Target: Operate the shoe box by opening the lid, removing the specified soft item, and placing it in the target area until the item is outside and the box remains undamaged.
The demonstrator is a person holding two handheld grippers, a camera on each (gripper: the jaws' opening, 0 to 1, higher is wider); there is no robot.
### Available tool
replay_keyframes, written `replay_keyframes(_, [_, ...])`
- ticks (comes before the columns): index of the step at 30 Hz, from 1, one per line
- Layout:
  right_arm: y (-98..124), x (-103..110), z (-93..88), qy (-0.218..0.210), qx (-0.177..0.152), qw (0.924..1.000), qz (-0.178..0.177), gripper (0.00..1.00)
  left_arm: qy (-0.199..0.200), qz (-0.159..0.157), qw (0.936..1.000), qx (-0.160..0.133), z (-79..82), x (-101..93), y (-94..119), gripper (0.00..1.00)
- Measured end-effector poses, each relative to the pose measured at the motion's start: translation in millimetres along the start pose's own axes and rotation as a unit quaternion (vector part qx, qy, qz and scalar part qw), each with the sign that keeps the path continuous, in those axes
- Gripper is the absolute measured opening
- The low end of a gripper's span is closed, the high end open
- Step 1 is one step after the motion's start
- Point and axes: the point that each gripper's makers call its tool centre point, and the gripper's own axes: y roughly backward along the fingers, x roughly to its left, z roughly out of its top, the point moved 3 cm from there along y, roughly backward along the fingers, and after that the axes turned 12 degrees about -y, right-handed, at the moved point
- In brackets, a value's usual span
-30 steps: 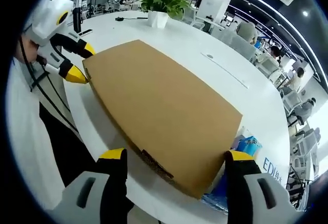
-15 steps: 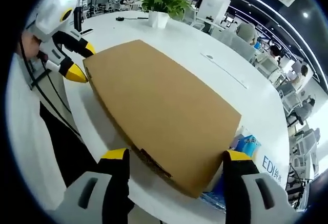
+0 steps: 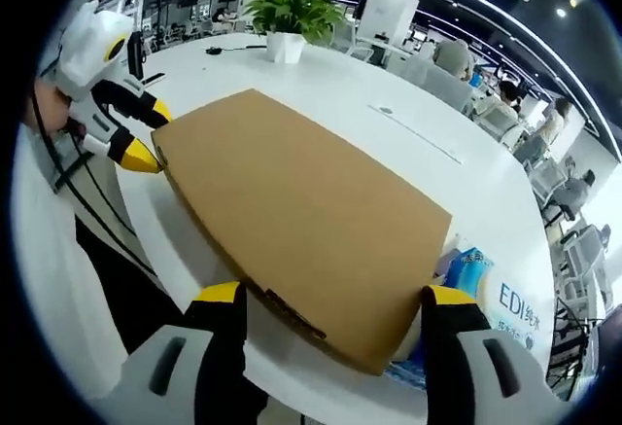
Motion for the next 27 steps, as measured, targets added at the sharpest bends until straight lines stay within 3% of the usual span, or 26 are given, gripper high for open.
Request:
replay_keyframes(9, [3.8, -3.4, -5.4, -0.013, 0.013, 0.9997, -0.017, 0.74, 0.010, 0.005, 0.9999, 0.004, -3.9, 0.0, 2.8, 0.33])
replay_keyframes(15, [3.7, -0.9, -5.5, -0.021, 0.016, 0.9996, -0.009, 0.73, 0.032, -0.001, 0.9995, 0.008, -4.7, -1.2, 1.3, 0.33])
replay_keyframes(27, [6.5, -2.4, -4.3, -0.041, 0.024, 0.9989, -0.002, 0.70, 0.029, -0.002, 0.9996, 0.003, -3.2, -1.8, 2.6, 0.31])
